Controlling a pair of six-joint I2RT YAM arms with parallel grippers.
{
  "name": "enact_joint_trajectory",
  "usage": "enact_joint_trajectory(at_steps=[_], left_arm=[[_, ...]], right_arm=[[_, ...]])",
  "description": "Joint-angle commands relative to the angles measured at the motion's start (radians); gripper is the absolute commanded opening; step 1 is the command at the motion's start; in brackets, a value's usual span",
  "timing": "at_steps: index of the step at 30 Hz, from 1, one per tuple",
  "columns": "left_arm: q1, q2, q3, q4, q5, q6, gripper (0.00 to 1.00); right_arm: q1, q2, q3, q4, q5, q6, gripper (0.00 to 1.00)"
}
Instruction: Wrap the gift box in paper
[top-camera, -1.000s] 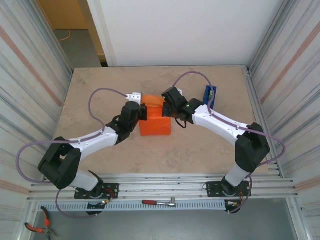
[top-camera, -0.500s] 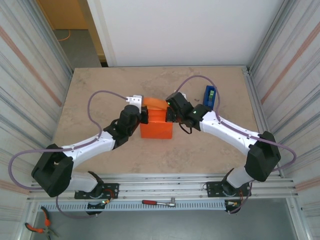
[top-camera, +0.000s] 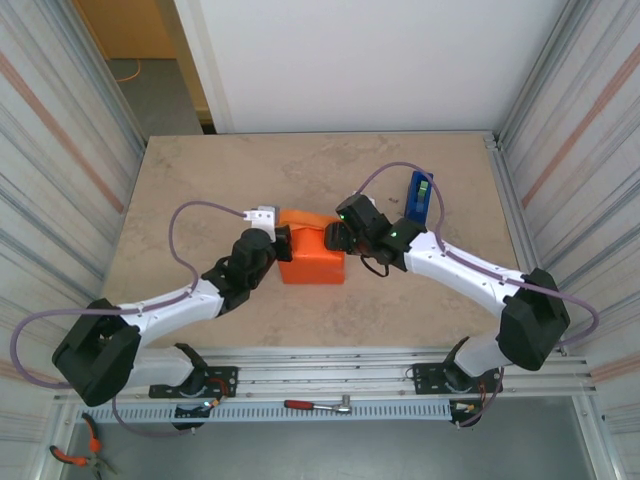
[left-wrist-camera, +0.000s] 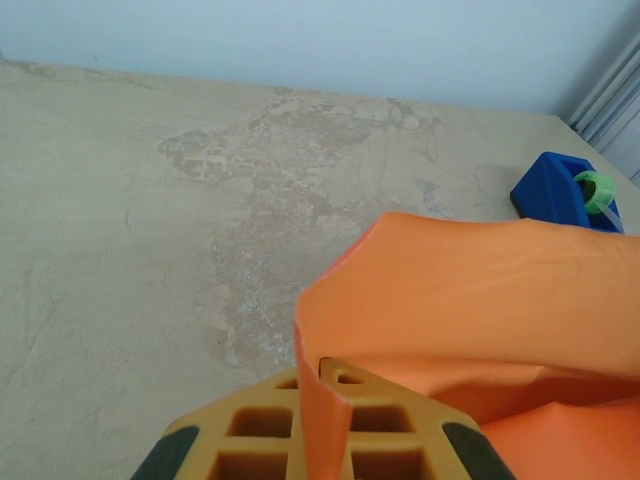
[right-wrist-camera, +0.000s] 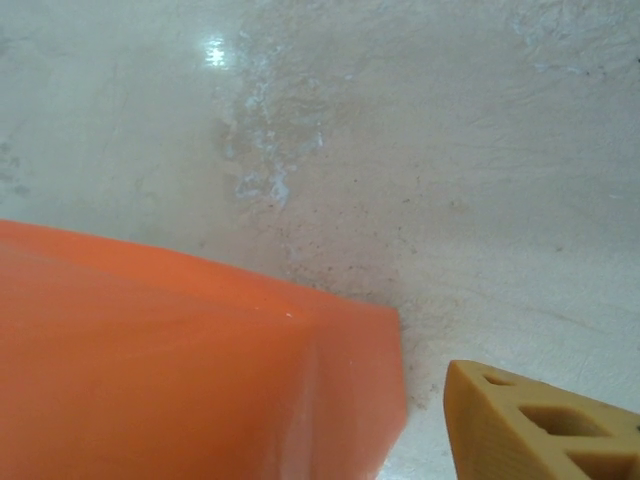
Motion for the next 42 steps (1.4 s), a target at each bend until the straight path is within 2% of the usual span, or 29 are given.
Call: enact_joint_trajectory(at_steps=[1, 7, 14, 19, 23, 25, 28, 32, 35, 42], left_arm=[[-0.011, -0.012, -0.027, -0.02, -0.003, -0.027, 0.0], [-0.011, -0.008, -0.022, -0.022, -0.02, -0.029, 0.0], [-0.01, 0.016, 0.001, -0.019, -0.025, -0.024, 0.0], [-0.01, 0.033, 0.037, -0.017, -0.015, 0.001, 0.0], [-0.007, 0.02, 0.078, -0.031, -0.005, 0.043, 0.0], [0.006, -0.003, 0.092, -0.041, 0.015, 0.057, 0.08], [0.041, -0.058, 0.091, -0.049, 0.052, 0.059, 0.36], [0.085, -0.146, 0.063, -0.062, 0.067, 0.036, 0.57], [0.092, -0.196, 0.03, -0.071, 0.06, 0.014, 0.64], [0.058, -0.22, -0.022, -0.075, 0.057, -0.012, 0.67]], right_arm=[[0.009, -0.024, -0.002, -0.013, -0.001, 0.03, 0.68], [0.02, -0.045, 0.001, -0.013, 0.028, 0.045, 0.72], [0.02, -0.001, 0.024, -0.012, -0.012, 0.032, 0.81], [0.02, 0.059, 0.017, -0.003, -0.008, 0.029, 0.79], [0.018, 0.101, 0.02, -0.023, 0.009, 0.023, 0.72], [0.02, 0.113, 0.018, -0.026, 0.008, 0.019, 0.69], [0.021, 0.114, 0.007, -0.019, 0.003, 0.019, 0.66], [0.021, 0.116, 0.0, -0.014, 0.0, 0.023, 0.64], [0.024, 0.123, -0.007, -0.009, -0.003, 0.024, 0.62], [0.033, 0.126, -0.021, 0.001, -0.005, 0.028, 0.61]])
